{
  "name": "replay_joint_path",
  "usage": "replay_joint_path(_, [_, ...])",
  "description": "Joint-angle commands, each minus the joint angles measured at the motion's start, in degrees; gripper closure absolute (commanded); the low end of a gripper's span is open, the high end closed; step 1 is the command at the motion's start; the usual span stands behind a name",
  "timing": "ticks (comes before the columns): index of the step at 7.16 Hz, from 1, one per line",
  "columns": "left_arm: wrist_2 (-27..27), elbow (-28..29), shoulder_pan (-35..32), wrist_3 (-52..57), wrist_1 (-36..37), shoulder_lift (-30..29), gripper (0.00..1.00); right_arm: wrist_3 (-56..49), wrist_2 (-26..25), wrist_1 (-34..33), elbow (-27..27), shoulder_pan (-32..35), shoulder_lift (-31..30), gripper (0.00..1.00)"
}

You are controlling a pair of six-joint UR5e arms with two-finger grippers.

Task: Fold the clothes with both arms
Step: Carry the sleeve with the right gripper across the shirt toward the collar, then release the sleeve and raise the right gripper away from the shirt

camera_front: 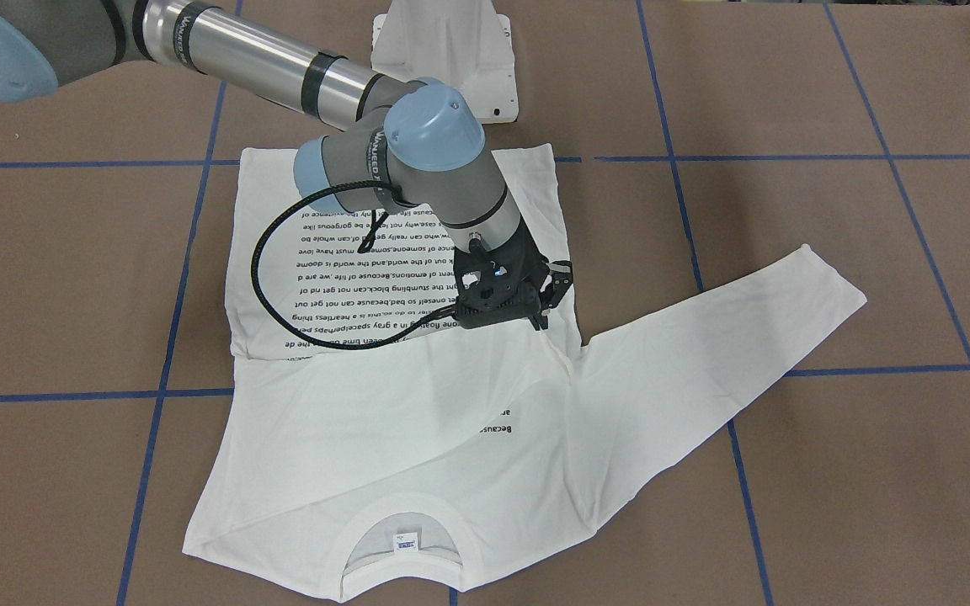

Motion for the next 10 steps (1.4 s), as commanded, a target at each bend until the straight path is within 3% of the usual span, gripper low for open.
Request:
replay_joint_path(1, [0.0, 0.1, 0.0, 0.0, 0.0, -0.1, 0.00, -0.5, -2.3, 0.1, -1.1, -1.4, 0.0, 0.12])
replay_joint_path(2, [0.0, 0.2, 0.0, 0.0, -0.1, -0.2, 0.00, -0.1, -8.1, 0.3, -1.1, -4.0, 0.0, 0.00])
replay_joint_path(5, [0.3, 0.1, 0.1, -0.4, -0.2, -0.2, 0.00, 0.4, -8.0, -0.2, -0.7, -4.2, 0.3, 0.00])
replay_joint_path(6, [0.4, -0.2, 0.4, -10.2, -0.9, -0.4, 0.00, 0.3, -7.2, -1.6, -0.2, -4.1, 0.2, 0.00])
replay_joint_path(8, [3.6, -0.9, 8.6, -28.8, -7.7, -0.6, 0.00, -1.9, -4.7, -19.5, 7.3, -1.0, -0.4, 0.00])
replay_joint_path(10, [7.0, -5.9, 17.9, -43.4, -8.9, 2.0, 0.01, -13.0, 0.4, -37.8, 17.6, 5.0, -4.2, 0.00])
